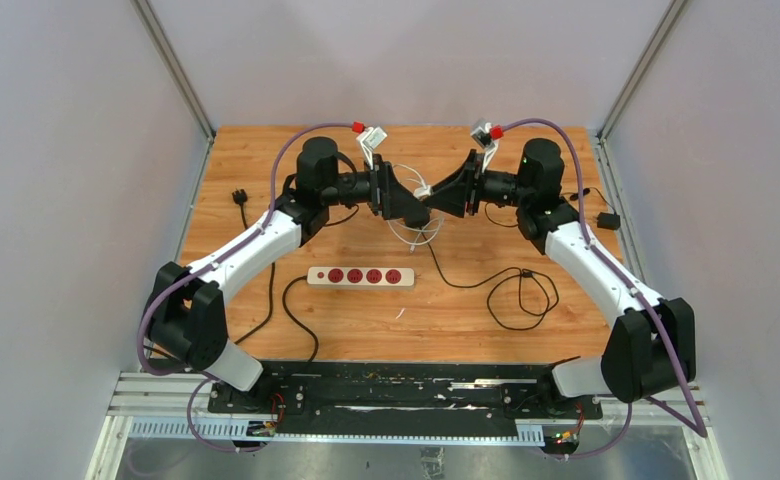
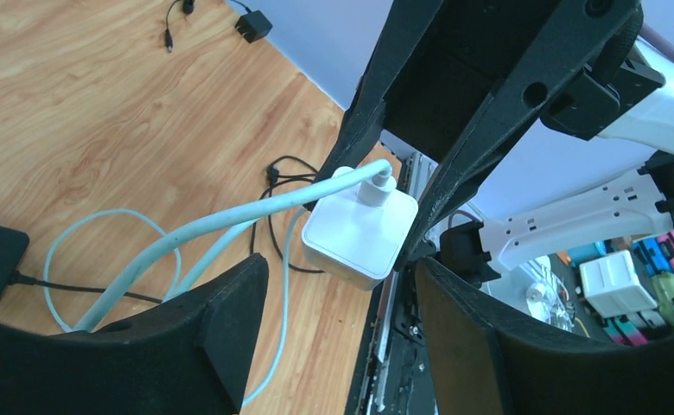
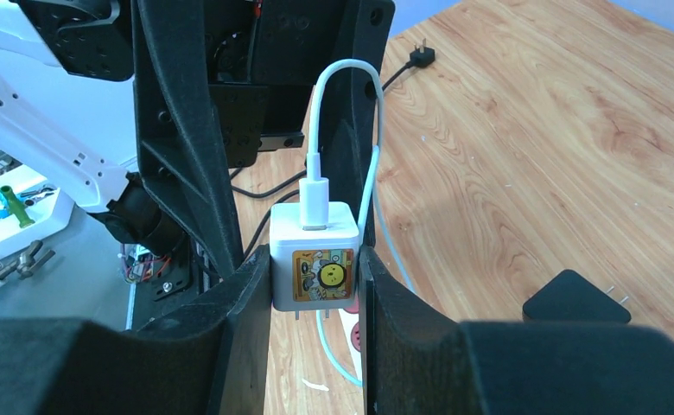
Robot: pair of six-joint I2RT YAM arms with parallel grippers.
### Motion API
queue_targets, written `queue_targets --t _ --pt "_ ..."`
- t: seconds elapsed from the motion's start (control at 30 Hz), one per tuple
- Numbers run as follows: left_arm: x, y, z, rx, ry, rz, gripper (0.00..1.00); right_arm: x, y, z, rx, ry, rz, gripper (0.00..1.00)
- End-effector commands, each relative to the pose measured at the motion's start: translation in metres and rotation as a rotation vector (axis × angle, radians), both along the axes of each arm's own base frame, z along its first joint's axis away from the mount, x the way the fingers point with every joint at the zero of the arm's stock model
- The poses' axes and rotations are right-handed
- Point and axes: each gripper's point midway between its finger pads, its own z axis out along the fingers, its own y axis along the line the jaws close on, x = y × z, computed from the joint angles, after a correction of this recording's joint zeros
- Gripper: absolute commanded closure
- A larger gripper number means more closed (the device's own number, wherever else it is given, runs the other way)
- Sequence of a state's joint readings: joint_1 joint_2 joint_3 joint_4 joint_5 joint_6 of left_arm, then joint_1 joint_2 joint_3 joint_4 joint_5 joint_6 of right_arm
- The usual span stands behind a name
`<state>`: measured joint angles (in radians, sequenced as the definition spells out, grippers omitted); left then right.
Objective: Insert the plug
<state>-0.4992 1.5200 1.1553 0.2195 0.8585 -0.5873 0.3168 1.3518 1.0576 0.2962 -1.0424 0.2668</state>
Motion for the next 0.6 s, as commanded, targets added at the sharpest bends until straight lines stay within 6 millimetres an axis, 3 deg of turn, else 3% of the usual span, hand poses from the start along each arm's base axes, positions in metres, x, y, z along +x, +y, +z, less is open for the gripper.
queue_targets --t 0.0,0.2,0.57 --pt "-0.012 -0.002 0.014 -0.039 -0.073 -0.059 0.35 -0.015 0.008 0.025 0.061 -0.015 0.062 0.91" --pt "-0.017 0.002 0.025 -0.070 -0.142 -0.056 0.41 -0.014 0.013 0.041 0.163 0.140 0.054 0.95" --pt "-0.034 0.006 0.058 -0.209 -0.214 -0.081 0.42 -0.025 0.014 0.045 0.175 0.156 0.085 0.96"
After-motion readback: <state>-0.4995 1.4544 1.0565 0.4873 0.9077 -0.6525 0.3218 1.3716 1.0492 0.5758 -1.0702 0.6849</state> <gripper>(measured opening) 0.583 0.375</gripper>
